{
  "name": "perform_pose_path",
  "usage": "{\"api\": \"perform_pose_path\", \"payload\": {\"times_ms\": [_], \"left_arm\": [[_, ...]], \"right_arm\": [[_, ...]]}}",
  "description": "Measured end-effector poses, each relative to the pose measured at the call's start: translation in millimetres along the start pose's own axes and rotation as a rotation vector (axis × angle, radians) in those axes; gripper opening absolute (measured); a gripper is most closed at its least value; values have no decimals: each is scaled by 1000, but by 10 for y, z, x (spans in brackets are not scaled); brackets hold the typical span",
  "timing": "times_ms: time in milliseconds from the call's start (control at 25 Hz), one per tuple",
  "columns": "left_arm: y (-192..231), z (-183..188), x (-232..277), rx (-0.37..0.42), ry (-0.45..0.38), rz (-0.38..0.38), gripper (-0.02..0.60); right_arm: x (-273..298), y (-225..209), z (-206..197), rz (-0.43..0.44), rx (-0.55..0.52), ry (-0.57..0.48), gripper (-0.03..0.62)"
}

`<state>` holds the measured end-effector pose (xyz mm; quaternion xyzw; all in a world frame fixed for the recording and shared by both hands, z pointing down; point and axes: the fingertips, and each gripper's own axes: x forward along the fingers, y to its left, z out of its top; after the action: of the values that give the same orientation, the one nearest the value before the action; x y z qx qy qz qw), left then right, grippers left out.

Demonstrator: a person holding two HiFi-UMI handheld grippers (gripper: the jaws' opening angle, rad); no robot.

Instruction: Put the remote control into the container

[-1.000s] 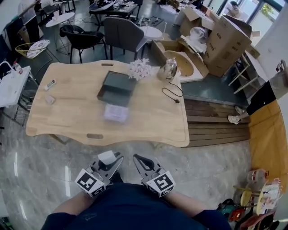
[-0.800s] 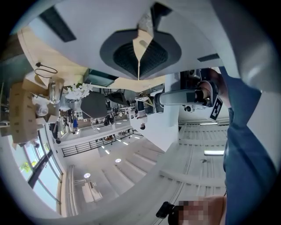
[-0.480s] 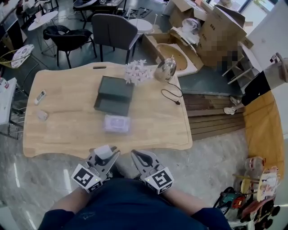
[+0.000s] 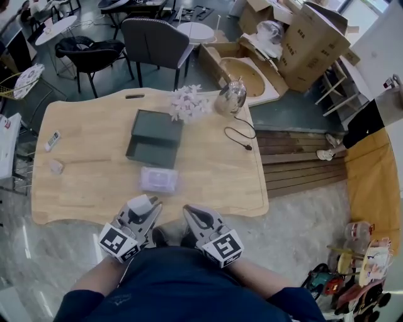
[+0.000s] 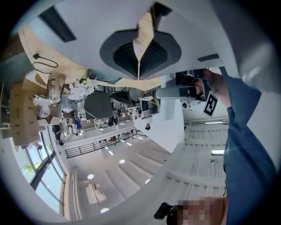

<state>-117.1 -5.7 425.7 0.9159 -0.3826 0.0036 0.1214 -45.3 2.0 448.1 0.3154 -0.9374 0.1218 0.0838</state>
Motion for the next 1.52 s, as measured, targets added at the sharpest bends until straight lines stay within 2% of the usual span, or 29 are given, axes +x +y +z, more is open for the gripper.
{"api": "perform_pose_path", "payload": {"times_ms": [240,440,560,880,1000,1240,1360,1520], "left_arm": [[422,-102,415,100,65,45,81],[808,-188,689,240,149,61,81],[1045,-333,872,310,217,69,81],[1614,-863,1252,439,417,65,81],[1786,-1107,1404,520,525,39,81],[2139,-1656,1607,751,778,-50,81],[2278,-1944,1649,820,897,-91,81],[2425,-2171,1724,877,990,-112,81]], "right_arm": [[85,-299,-14,17,9,8,20],[143,-452,-3,19,18,18,20],[154,-554,-29,11,27,31,19],[108,-741,-103,-29,42,65,20],[77,-825,-157,-47,55,77,20],[16,-981,-283,-84,77,97,20],[-4,-1027,-328,-93,91,108,20],[12,-1040,-356,-90,85,119,19]]}}
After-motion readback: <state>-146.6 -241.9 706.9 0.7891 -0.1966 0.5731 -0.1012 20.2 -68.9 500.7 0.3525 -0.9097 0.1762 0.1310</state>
